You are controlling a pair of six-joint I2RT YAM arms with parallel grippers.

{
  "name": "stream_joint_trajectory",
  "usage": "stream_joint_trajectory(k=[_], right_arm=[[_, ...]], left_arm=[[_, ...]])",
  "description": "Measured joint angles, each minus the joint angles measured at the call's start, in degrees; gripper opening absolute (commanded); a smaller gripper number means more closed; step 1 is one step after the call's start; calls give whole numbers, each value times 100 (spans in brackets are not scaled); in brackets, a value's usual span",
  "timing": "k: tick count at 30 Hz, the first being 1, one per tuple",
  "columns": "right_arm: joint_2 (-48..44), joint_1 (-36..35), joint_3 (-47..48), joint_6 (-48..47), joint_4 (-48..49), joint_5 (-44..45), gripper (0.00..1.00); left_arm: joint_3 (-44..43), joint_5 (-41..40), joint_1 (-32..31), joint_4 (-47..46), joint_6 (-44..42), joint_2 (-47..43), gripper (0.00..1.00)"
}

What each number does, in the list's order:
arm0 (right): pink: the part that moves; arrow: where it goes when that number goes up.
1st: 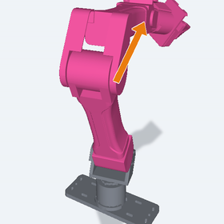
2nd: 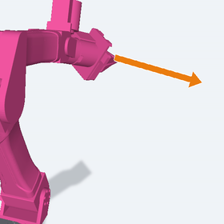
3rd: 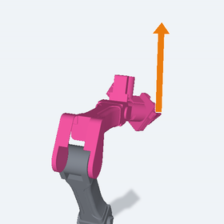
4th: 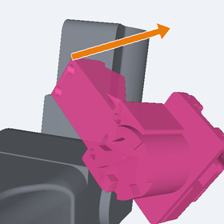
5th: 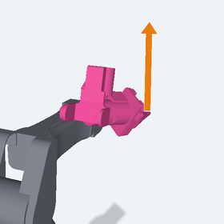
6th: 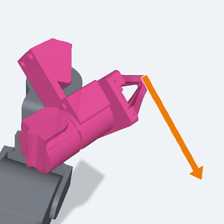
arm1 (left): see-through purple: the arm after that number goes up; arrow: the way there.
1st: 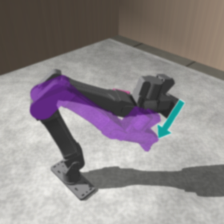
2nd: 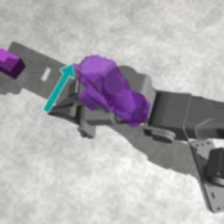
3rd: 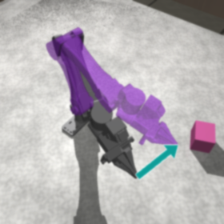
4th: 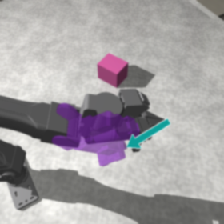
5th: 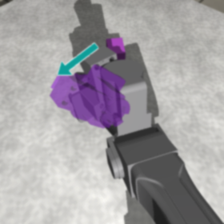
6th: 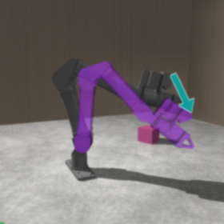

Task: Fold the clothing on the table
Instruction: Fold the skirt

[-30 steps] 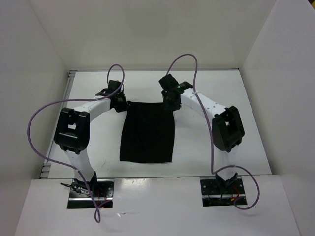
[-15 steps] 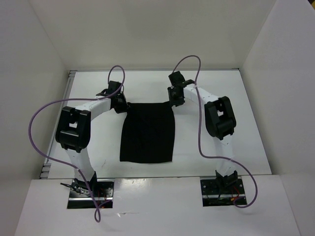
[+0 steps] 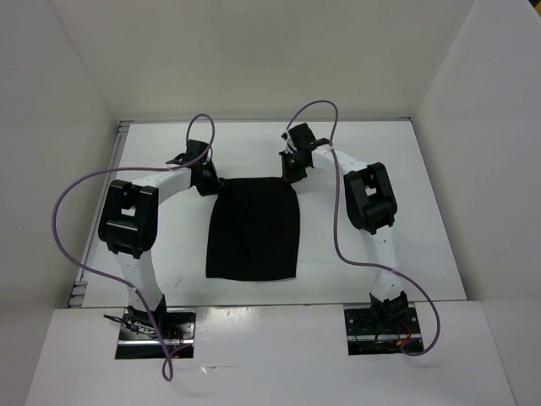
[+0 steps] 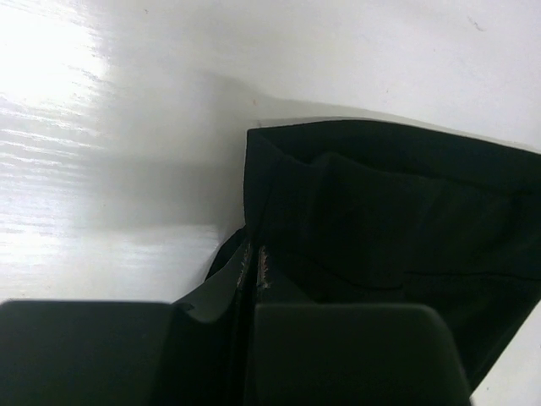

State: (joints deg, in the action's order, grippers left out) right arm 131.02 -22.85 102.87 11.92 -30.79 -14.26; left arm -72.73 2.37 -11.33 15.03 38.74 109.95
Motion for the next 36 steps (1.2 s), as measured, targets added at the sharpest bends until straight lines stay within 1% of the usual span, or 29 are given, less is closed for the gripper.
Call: stream_joint_trajectory(k=[3,6,10,13,14,15,16,17,18,19,21,23,25,29,32,36], right_arm=[[-4,79,0,57,-9,140,0],[-46,229,-4,122,-31,444,0],[-157,577,-142,293,-44,763,0],[-168,667,-199,393,-44,789,0],[-168,660,-203,411,-46,807,4],[-170,658,-201,422,-44,813,14],[-173,658,-201,442,-46,813,31],[-188,658,-203,463,-50,820,43],[-229,662,-212,431,-50,844,46],[-297,675,-245,400,-48,874,55],[-514,713,-391,319,-28,863,57],[-844,743,-525,310,-57,848,57],[-1174,754,-546,297,-48,824,57],[-1729,763,-549,254,-24,752,57],[-1829,743,-551,203,-2,608,57],[-1707,699,-621,153,-11,299,57]], left_arm=[[-7,-13,76,0,2,11,0],[-4,28,302,-20,35,9,0],[-4,271,640,-111,68,0,0],[-4,542,662,-245,92,0,0],[-4,614,651,-267,90,0,0],[-4,697,649,-293,90,0,0],[-4,761,651,-319,90,0,9],[-2,833,656,-350,87,2,17],[0,883,658,-378,72,2,23],[24,931,673,-428,76,2,34],[105,1049,717,-603,55,2,51],[212,1193,750,-741,72,0,62],[264,1276,774,-811,87,0,66],[271,1425,778,-970,98,-4,67],[229,1445,780,-997,98,-4,67],[59,1408,778,-997,81,-4,67]])
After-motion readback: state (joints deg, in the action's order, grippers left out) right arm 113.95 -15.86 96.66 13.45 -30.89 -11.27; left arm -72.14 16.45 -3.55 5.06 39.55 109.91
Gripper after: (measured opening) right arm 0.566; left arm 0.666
